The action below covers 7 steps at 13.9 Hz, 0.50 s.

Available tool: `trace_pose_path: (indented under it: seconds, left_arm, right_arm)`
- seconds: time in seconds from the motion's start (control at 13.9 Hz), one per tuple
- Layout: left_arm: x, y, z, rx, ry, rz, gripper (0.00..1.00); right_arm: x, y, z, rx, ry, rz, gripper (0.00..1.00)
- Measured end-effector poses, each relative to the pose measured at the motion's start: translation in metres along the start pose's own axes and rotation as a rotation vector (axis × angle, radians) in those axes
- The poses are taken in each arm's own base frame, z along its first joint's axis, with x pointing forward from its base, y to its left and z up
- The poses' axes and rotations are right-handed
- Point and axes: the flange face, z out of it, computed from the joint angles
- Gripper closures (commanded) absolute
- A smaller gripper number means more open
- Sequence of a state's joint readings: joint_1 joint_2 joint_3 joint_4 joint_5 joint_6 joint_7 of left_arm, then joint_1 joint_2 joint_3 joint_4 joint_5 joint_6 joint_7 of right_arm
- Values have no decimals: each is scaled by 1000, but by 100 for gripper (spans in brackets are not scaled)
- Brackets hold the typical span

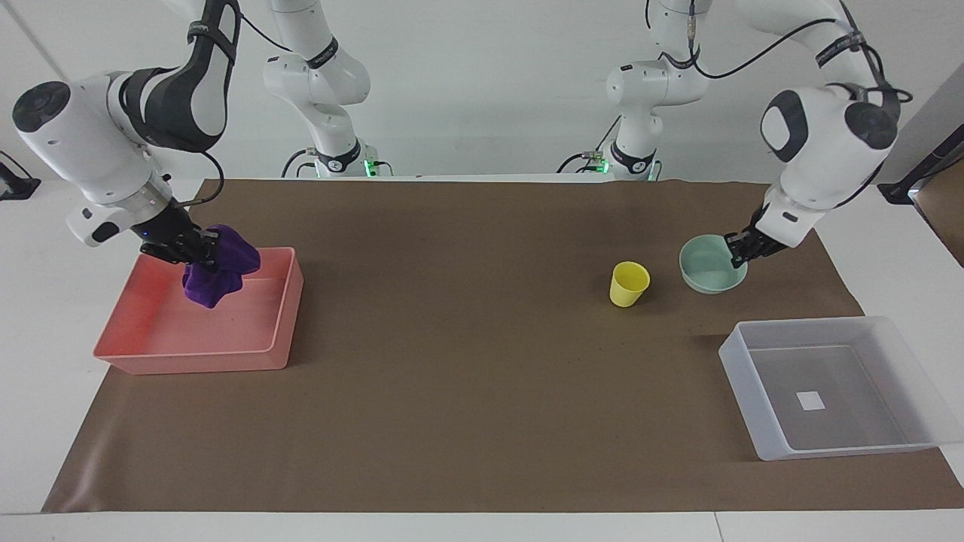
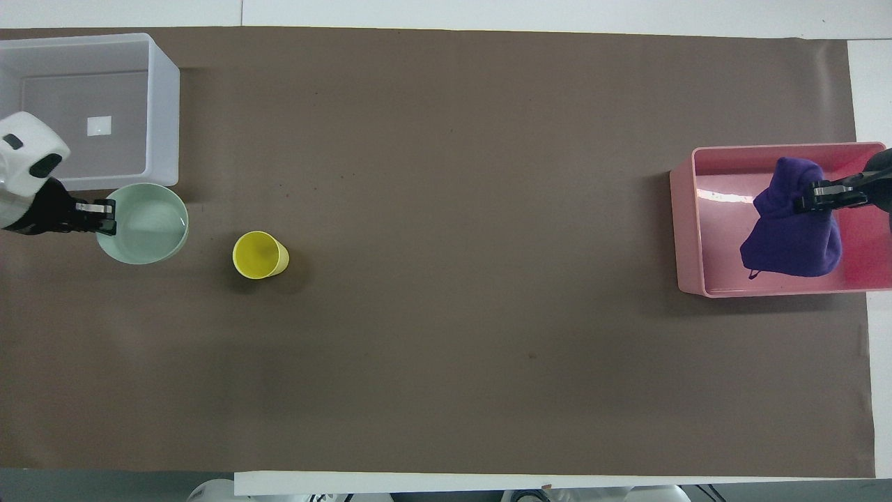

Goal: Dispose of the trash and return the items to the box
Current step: 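Lift the bowl into the clear box while the right gripper lowers the cloth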

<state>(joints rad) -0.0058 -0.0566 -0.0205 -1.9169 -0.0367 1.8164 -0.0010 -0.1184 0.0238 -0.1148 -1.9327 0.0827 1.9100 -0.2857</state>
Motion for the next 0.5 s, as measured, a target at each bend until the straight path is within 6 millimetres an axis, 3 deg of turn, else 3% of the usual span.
trace_pose_path:
  seconds: [0.14, 0.22, 0.29, 0.5]
  left_arm:
    - [15, -17, -29, -32, 95, -51, 100]
    - [27, -33, -27, -40, 151, -85, 100]
    - [42, -48, -17, -51, 192, -116, 100]
    - [101, -85, 29, -54, 269, -181, 100]
  right_arm:
    - [-4, 6, 25, -7, 18, 12, 89]
    - [-5, 7, 34, -9, 20, 15, 71]
    - [-6, 7, 39, -9, 17, 16, 41]
    - [-6, 7, 40, -9, 17, 16, 1]
